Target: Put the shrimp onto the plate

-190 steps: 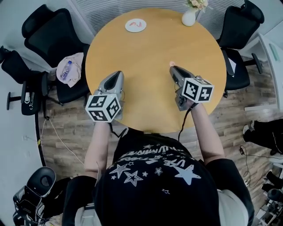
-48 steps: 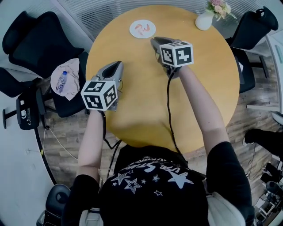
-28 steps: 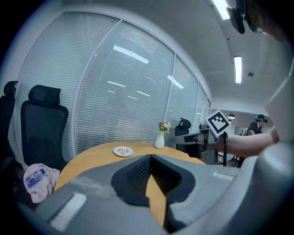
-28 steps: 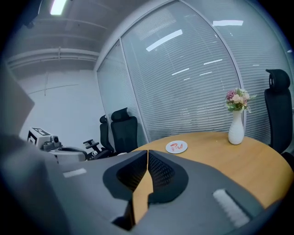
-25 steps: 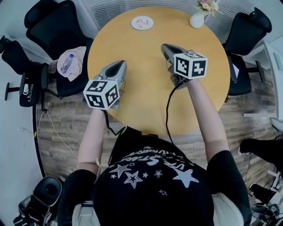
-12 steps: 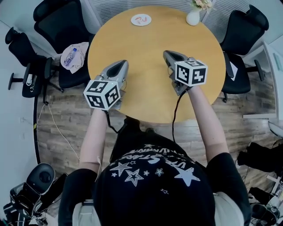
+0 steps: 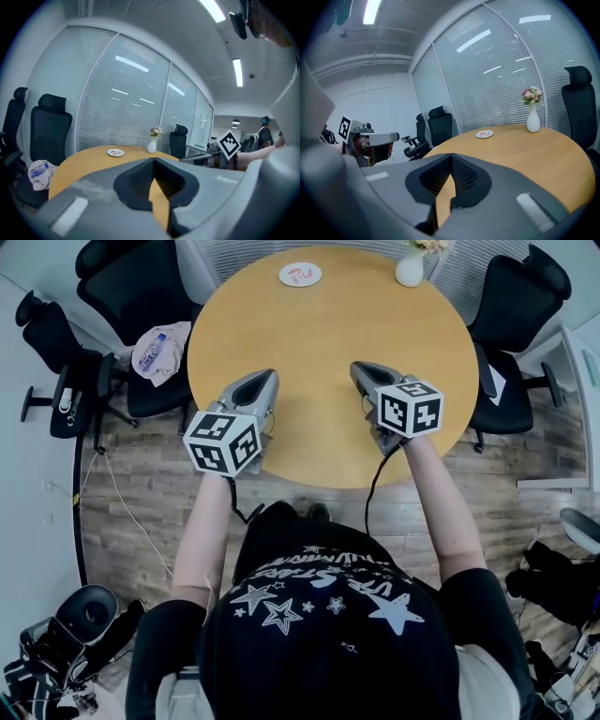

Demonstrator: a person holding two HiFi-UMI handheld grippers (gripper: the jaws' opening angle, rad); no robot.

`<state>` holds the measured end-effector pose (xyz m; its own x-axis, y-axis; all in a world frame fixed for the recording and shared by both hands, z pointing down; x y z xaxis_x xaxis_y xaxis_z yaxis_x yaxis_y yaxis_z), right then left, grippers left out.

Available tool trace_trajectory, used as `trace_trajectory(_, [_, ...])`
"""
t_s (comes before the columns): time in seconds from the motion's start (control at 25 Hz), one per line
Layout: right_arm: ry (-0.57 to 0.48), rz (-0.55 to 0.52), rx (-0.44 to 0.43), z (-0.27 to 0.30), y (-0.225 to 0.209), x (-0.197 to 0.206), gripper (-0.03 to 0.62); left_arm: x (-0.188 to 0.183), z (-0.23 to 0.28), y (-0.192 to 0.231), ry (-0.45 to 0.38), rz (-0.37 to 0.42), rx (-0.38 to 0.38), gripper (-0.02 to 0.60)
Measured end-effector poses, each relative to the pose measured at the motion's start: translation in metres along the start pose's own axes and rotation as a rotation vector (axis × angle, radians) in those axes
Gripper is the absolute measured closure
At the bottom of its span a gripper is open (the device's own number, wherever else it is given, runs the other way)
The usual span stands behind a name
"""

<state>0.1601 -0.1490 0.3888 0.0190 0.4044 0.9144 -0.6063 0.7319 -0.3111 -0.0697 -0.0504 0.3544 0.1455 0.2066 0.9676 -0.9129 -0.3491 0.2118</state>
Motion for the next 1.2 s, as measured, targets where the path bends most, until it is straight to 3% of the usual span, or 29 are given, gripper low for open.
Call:
trace_trajectory(0.36, [0.046,0.050,0.038,-0.019,0.012,0.037,0.595,0.022,-0.023,-0.001,0.017,-0.040,0.015,0.580])
trace_trajectory(0.6, [0.030,0.065,0.058,-0.036,0.051,0.049,0.594,0.030,-0.061,-0.007,0.029,-0.055,0.031,0.580])
trace_trajectory(1.2, [-0.043,0.067,0.097,-0.125,0.135,0.101,0.595,0.073,-0.166,-0.071,0.032,-0.051,0.054,0.580])
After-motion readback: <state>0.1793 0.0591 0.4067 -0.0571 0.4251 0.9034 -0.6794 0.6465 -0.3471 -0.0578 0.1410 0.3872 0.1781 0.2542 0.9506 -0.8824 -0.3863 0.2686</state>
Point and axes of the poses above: the fingertips, and each gripper's own axes: z forward along the fingers, y to its left, x out of its underside, the point moved 8 cm from there along -z, backward along the fingers, and after that the axes turned 7 degrees about -y, right-handed, at the moved point
